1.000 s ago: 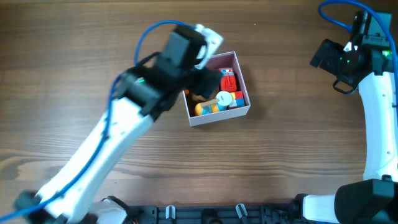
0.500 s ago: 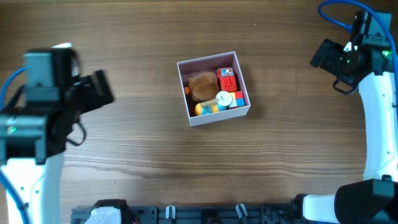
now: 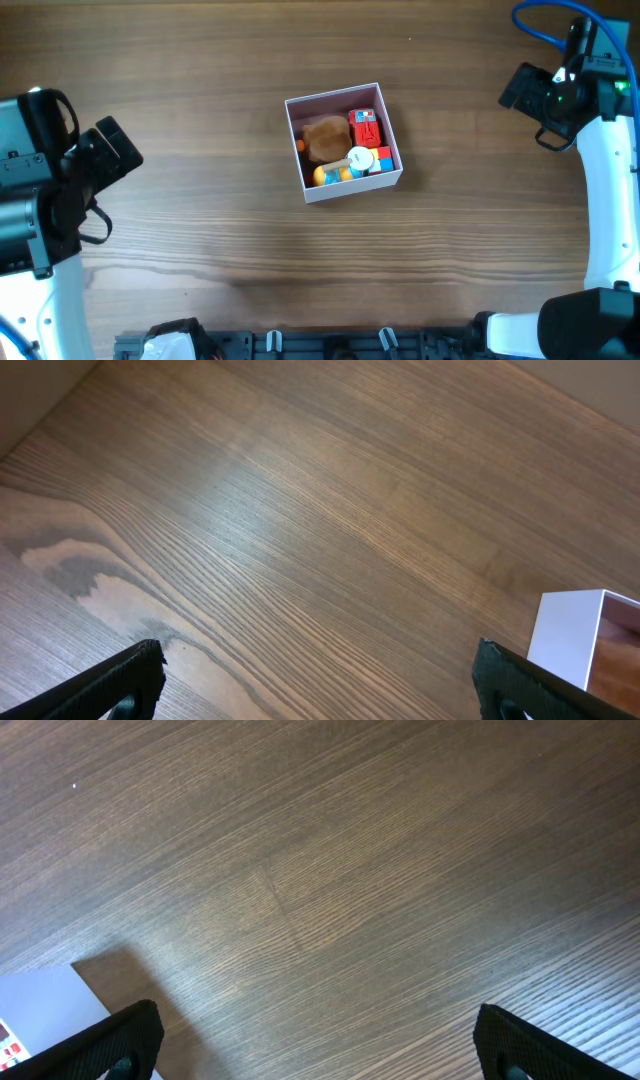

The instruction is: Pack container

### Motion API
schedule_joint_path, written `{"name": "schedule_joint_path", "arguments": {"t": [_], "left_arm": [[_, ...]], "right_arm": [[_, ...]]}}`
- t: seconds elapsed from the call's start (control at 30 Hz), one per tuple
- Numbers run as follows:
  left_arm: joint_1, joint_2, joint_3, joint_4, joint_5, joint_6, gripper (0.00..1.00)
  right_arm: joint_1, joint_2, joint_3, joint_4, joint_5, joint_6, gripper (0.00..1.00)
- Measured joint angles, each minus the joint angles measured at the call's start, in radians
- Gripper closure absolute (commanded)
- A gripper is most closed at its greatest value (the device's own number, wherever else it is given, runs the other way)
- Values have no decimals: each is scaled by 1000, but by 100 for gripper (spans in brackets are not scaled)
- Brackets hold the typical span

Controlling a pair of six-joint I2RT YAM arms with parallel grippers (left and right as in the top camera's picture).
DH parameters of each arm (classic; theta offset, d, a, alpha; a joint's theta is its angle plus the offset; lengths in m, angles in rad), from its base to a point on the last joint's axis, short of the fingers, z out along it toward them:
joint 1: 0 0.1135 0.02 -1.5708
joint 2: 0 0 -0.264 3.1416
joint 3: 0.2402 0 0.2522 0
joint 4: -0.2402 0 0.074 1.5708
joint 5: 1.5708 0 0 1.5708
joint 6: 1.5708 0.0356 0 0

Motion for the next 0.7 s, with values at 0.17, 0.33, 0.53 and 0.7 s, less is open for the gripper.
{"name": "schedule_joint_path", "arguments": {"t": [0.17,0.33,0.53,0.7], "left_arm": [[0,0,0,0,0,0,0],[0,0,0,0,0,0,0],[0,0,0,0,0,0,0],[0,0,0,0,0,0,0]], "right_arm": [[0,0,0,0,0,0,0],[3,-11,-1,0,0,0,0],[109,-244,-14,1,-3,0,1],[151,-531,-28,31,18,-12,0]]}}
